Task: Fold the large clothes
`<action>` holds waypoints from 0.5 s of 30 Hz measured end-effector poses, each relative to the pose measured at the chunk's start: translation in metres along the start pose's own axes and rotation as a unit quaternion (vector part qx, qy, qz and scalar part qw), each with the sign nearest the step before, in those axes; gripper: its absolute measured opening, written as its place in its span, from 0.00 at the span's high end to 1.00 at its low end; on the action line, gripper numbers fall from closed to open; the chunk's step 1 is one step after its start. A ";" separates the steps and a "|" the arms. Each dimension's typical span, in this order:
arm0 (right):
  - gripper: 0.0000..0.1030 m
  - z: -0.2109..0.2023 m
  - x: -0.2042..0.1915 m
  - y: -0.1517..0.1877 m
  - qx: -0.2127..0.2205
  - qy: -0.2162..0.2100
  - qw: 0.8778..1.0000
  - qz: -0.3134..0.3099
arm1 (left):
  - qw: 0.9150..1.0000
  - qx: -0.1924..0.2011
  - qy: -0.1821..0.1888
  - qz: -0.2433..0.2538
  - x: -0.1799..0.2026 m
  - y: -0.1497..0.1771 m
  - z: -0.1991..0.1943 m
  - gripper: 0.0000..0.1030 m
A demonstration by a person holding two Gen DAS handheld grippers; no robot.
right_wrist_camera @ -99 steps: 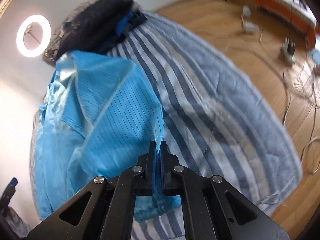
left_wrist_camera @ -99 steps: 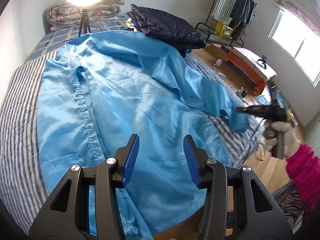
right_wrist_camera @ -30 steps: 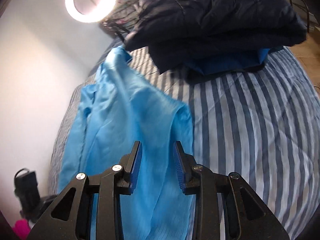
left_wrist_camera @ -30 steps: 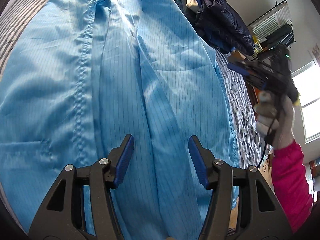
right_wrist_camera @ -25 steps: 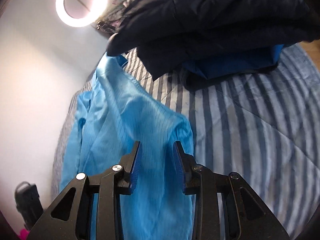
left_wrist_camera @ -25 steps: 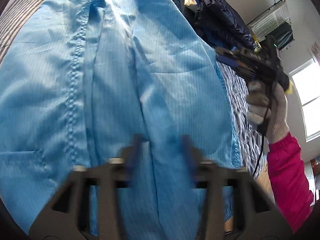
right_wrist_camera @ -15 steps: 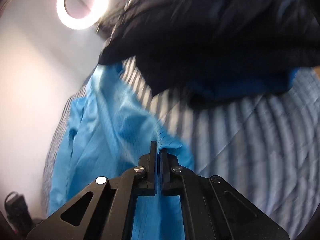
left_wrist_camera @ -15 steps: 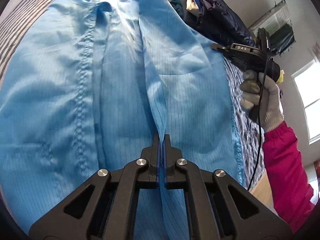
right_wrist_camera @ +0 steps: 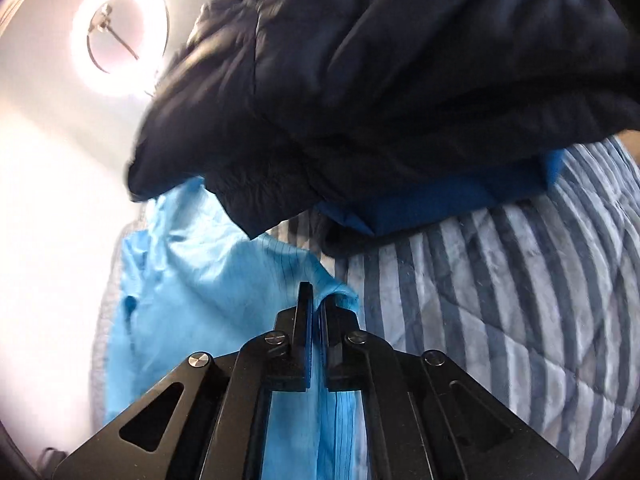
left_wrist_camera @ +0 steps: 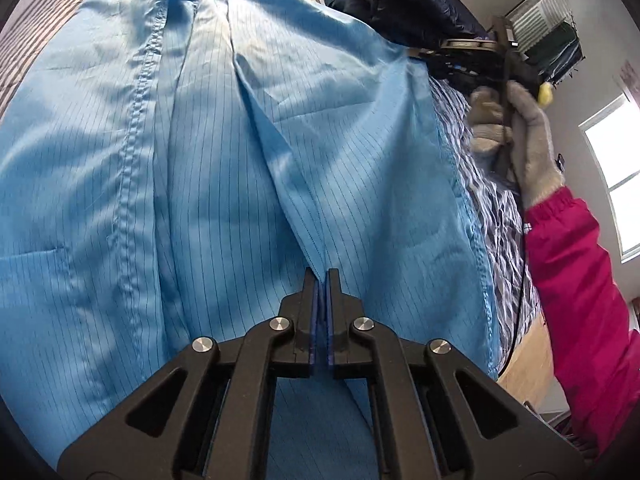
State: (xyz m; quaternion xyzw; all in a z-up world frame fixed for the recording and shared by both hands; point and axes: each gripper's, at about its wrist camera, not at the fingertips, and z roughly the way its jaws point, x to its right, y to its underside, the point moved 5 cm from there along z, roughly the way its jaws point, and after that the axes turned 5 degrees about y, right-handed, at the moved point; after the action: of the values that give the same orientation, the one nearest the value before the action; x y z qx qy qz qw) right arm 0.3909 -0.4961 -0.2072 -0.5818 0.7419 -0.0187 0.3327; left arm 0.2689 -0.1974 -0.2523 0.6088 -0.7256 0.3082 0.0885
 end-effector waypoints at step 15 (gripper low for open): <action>0.75 -0.107 -0.003 0.180 -0.157 -0.070 0.985 -0.023 | 1.000 0.015 -0.023 0.008 -0.005 0.004 -0.026 0.63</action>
State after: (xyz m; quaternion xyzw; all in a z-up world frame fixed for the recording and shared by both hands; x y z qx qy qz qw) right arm 0.1829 -0.4733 -0.1974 -0.6437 0.6970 0.1310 0.2876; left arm 0.2603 -0.1787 -0.2354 0.6112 -0.7277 0.3054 0.0603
